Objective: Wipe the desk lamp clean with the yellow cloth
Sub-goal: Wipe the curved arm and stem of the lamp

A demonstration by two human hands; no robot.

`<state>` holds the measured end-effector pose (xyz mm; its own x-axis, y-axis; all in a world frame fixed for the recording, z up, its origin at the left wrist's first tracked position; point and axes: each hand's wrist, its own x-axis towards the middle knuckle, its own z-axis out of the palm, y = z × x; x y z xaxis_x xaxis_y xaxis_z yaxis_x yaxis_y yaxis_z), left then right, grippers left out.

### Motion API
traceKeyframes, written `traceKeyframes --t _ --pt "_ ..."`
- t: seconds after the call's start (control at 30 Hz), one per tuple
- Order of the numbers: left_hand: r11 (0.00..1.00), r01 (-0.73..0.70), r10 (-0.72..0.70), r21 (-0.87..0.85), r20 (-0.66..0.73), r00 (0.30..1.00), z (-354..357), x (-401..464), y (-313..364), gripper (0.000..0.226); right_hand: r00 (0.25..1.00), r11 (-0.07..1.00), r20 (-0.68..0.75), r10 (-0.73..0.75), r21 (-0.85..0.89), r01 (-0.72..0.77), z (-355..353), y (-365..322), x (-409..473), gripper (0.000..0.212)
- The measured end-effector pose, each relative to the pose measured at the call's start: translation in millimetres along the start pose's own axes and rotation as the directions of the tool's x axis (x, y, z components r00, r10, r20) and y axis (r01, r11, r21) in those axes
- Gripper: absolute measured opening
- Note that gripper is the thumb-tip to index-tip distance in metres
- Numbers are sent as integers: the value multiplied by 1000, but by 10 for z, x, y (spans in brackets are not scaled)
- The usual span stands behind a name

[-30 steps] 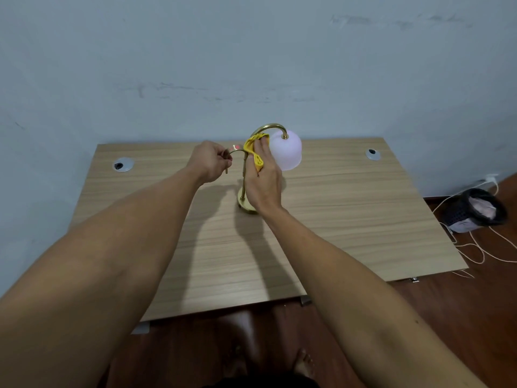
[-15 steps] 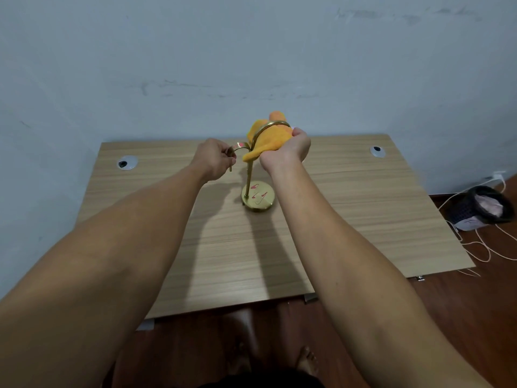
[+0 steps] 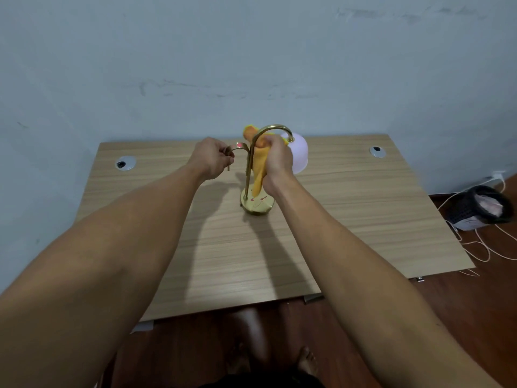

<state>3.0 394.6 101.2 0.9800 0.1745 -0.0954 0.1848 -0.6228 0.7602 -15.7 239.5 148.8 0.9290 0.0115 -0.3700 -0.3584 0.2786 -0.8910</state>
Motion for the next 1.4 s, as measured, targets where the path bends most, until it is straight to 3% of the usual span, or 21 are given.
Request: traceKeyframes --t 0.07,0.13,0.27,0.33,0.4,0.5,0.57,0.67,0.77,0.83,0.9,0.93,1.0,1.03,1.1,1.27,1.4 --pt "1000 6 -6 6 -5 1000 -5 3 0 4 985 954 -126 117 290 -76 -29 -170 36 27" --pt "1000 6 -6 6 -4 1000 -8 3 -5 6 937 854 -212 277 500 -139 -110 -303 37 36" --pt "1000 -3 3 0 3 1000 20 -22 7 4 916 717 -221 336 690 -97 -150 -424 15 13" --pt "1000 -5 5 2 -4 1000 41 -27 25 3 924 786 -271 270 617 -49 -72 -370 7 8" --pt "1000 -5 5 -2 -1 1000 60 -27 27 1 963 921 -237 125 390 -23 16 -274 -80 29" --pt "1000 -6 6 -20 9 1000 67 -56 27 1 988 999 -152 -16 -35 11 31 -96 -199 17" --pt "998 -7 8 -54 6 1000 84 -72 16 2 988 995 -151 10 -101 -25 -57 -11 -165 12" --pt "990 17 -17 -137 -2 1000 100 -91 -9 6 945 1000 -327 -3 -29 -7 -179 27 -153 25" --pt "975 63 -65 -213 -1 998 123 -113 -53 11 836 928 -403 -373 -148 343 -119 38 -319 28" --pt "968 79 -79 -237 11 997 143 -138 -84 12 671 715 -254 -697 -311 626 -36 114 -378 23" --pt "963 96 -91 -252 29 995 163 -191 -68 7 538 452 66 -840 -463 762 17 265 -267 27" --pt "965 101 -96 -244 33 995 169 -223 -55 7 538 362 227 -812 -527 769 21 350 -170 31" --pt "970 119 -119 -213 14 993 198 -296 -25 33 588 231 445 -675 -630 741 -9 493 -1 38" --pt "971 117 -122 -211 -9 993 218 -302 -45 40 599 147 518 -610 -669 728 -41 559 66 43" --pt "964 102 -112 -246 -29 993 245 -275 -113 33 595 -21 621 -509 -701 713 -116 649 143 54" --pt "940 101 -104 -327 6 995 270 -307 -144 19 525 -179 734 -432 -640 747 -218 584 206 62" --pt "929 86 -88 -359 12 996 262 -313 -125 21 460 -213 796 -393 -566 797 -319 497 231 63"
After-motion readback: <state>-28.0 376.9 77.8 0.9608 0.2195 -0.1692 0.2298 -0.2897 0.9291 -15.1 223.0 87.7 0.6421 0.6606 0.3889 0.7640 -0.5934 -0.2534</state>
